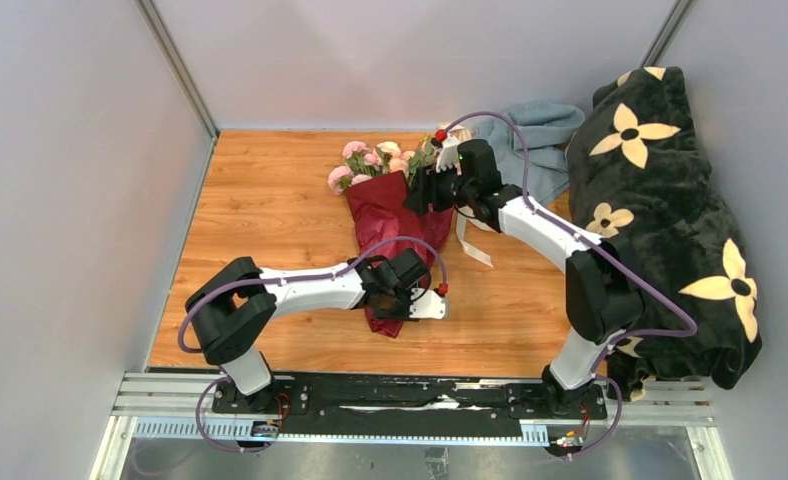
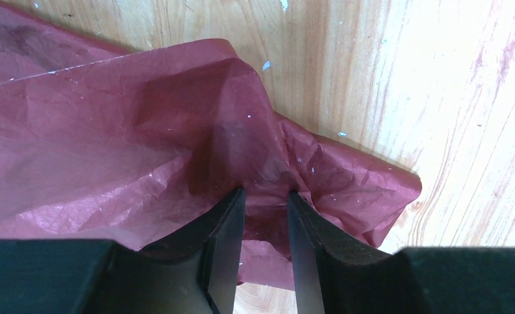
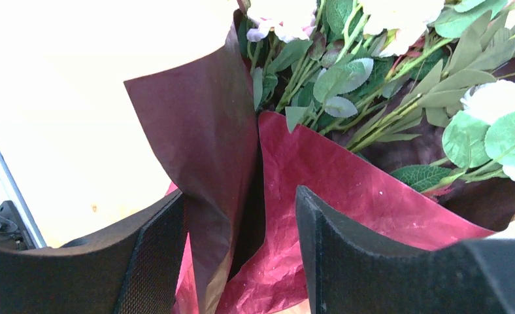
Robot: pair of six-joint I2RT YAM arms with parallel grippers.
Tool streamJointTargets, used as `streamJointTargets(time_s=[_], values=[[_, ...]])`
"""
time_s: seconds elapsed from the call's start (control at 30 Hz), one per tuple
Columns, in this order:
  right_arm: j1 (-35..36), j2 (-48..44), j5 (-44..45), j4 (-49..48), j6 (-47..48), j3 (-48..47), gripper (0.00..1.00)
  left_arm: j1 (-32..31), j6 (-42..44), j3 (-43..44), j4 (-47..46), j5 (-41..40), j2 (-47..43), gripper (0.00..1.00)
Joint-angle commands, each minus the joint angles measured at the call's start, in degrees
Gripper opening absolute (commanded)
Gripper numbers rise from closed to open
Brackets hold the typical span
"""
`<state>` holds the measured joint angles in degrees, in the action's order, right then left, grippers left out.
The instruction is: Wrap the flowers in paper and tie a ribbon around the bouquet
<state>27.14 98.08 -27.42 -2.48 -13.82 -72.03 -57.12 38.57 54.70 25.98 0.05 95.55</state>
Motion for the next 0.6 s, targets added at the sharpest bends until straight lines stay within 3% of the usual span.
streamJointTargets(time_s=[0.0, 0.17, 0.23, 0.33, 0.47, 0.57], values=[[1.48, 0.56, 4.67, -0.63, 1.48, -0.48, 0.63, -0.35, 1.74, -2.04, 0.14, -2.75, 5.46, 0.41], [2.47, 2.3, 8.69, 0.01, 2.35, -2.3, 0.64, -0.35, 2.34, -1.62, 0.57, -3.42, 5.66, 0.41], [2.47, 2.98, 10.01, 1.14, 2.43, -3.49, 0.59, -0.35, 2.55, -1.73, 0.74, -3.46, 5.89, 0.41], [2.4, 2.71, 11.72, 1.75, 2.03, -3.58, 0.47, -0.44, 2.61, -1.7, 1.05, -3.69, 6.33, 0.41], [1.23, 1.69, 14.87, 1.37, 0.67, -1.92, 0.04, -0.57, 2.47, -1.95, 1.77, -3.07, 6.36, 0.41], [-0.94, 2.25, 13.71, -0.23, -0.8, -0.24, 0.0, -1.27, 2.6, -2.33, 2.93, -2.6, 6.07, 0.42]])
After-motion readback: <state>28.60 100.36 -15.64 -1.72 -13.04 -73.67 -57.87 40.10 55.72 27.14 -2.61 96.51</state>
